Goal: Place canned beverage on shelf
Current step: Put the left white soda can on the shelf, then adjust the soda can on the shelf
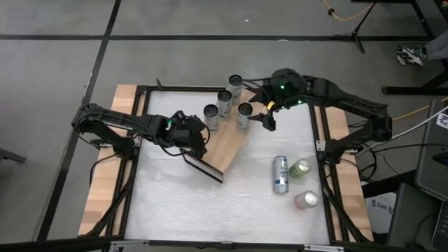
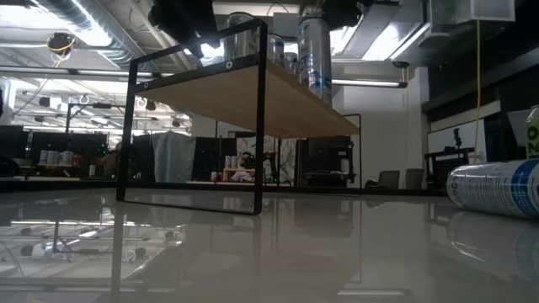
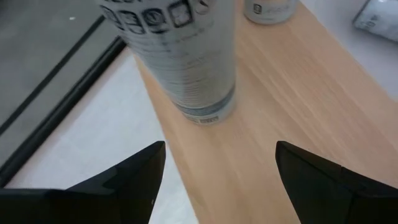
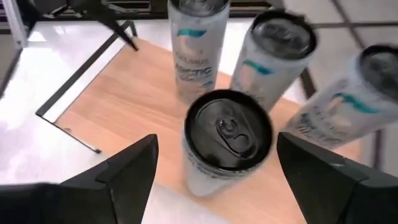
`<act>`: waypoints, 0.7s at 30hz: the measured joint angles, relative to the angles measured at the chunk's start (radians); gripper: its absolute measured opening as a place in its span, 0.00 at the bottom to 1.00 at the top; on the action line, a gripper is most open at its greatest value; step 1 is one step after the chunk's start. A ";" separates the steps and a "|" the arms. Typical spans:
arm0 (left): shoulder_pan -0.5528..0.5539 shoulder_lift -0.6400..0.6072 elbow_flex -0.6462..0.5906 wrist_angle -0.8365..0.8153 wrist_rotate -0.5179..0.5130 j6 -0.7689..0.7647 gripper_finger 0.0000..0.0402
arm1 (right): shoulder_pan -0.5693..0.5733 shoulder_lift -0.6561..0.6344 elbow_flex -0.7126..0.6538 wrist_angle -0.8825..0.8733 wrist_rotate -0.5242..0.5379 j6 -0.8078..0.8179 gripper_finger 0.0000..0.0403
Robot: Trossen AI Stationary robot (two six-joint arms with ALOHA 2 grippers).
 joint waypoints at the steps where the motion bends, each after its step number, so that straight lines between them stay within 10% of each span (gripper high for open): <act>1: 0.000 0.000 0.000 0.005 0.009 0.000 0.75 | 0.000 0.000 0.016 -0.013 0.016 -0.011 0.79; 21: -0.078 0.077 0.000 0.530 -0.017 0.049 0.75 | 0.128 -0.075 0.018 -0.226 0.136 -0.006 0.79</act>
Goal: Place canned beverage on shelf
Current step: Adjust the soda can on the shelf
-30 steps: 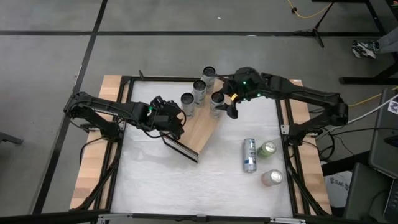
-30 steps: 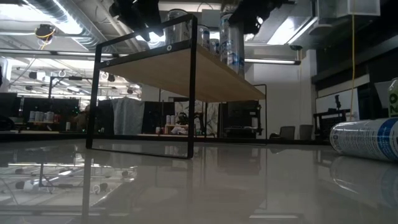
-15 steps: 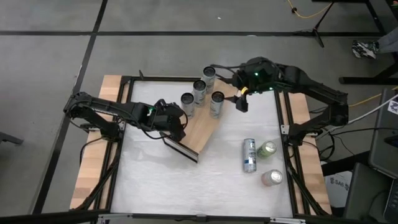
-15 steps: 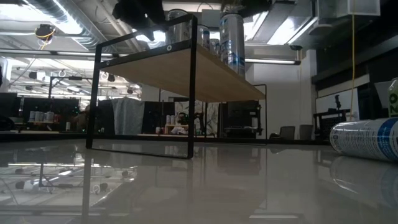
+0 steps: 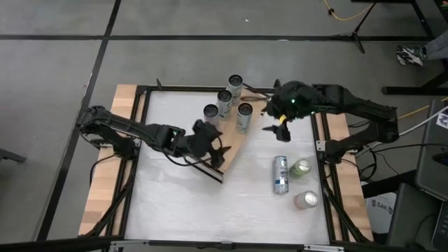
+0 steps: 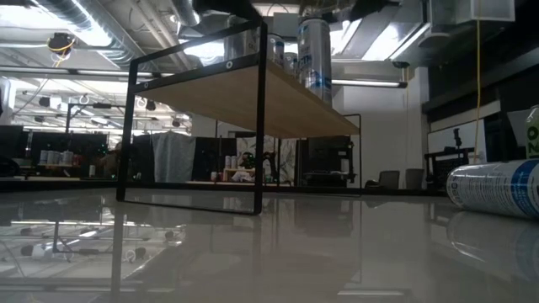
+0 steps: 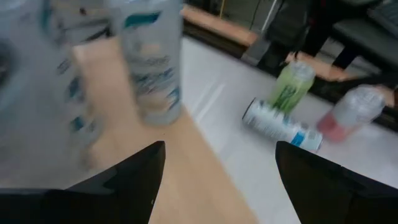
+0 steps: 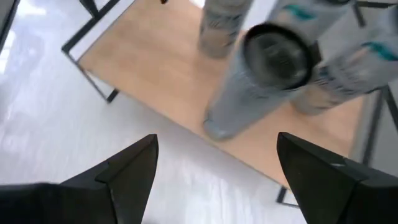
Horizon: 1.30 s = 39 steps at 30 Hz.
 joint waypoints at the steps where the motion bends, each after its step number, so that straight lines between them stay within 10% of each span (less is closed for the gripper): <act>1: 0.000 0.015 0.000 0.033 -0.005 0.013 0.75 | 0.011 0.000 -0.015 0.002 0.001 0.000 0.79; 14: 0.039 0.185 0.000 0.334 -0.068 0.110 0.74 | 0.037 0.002 -0.204 0.114 0.002 0.000 0.79; 39: 0.093 0.217 0.000 0.399 -0.176 0.109 0.74 | 0.036 0.011 -0.255 0.236 0.014 -0.058 0.79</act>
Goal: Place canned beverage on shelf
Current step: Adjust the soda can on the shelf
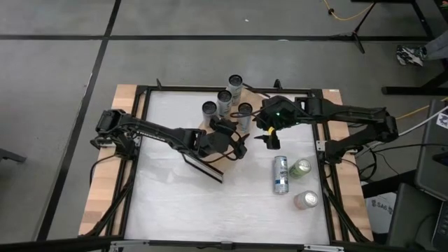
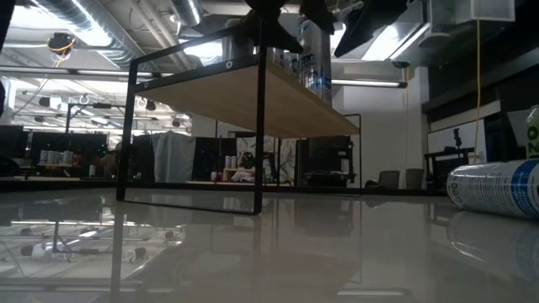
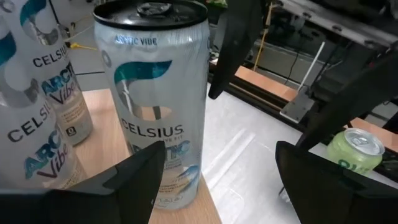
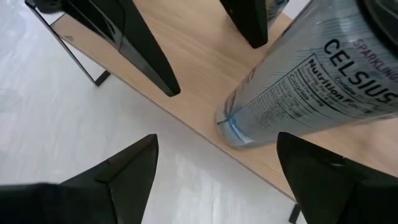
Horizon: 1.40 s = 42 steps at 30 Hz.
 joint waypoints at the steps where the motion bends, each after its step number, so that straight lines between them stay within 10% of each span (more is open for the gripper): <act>1: -0.002 0.000 0.000 0.001 0.000 0.000 0.74 | 0.000 0.000 0.000 0.000 0.000 0.000 0.79; 42: -0.001 -0.097 0.083 0.233 0.177 0.209 0.75 | 0.000 -0.069 0.130 -0.063 0.042 0.002 0.79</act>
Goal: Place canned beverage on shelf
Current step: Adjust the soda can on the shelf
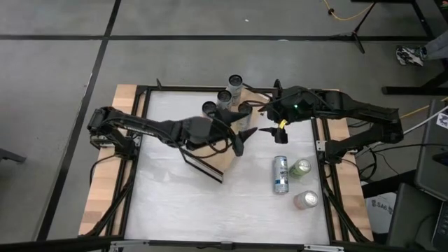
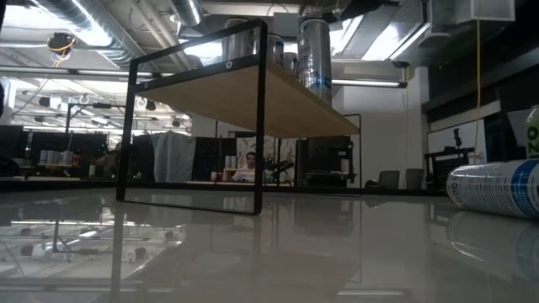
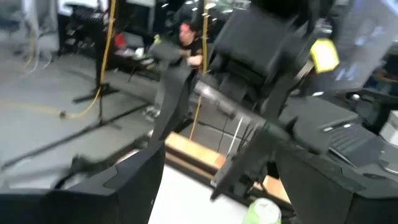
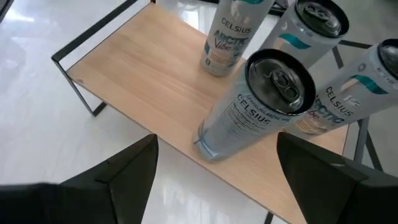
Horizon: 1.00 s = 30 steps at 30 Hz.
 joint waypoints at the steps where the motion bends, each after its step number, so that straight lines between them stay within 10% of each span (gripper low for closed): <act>1: 0.008 0.000 0.024 -0.013 0.016 0.015 0.75 | 0.000 0.000 0.001 -0.002 0.000 0.001 0.79; 14: 0.215 -0.001 0.423 -0.715 0.318 -0.293 0.75 | 0.000 0.001 0.001 -0.018 -0.054 0.057 0.79; 30: 0.263 0.017 0.428 -0.850 0.426 -0.392 0.75 | 0.001 0.027 -0.001 0.041 -0.046 0.107 0.79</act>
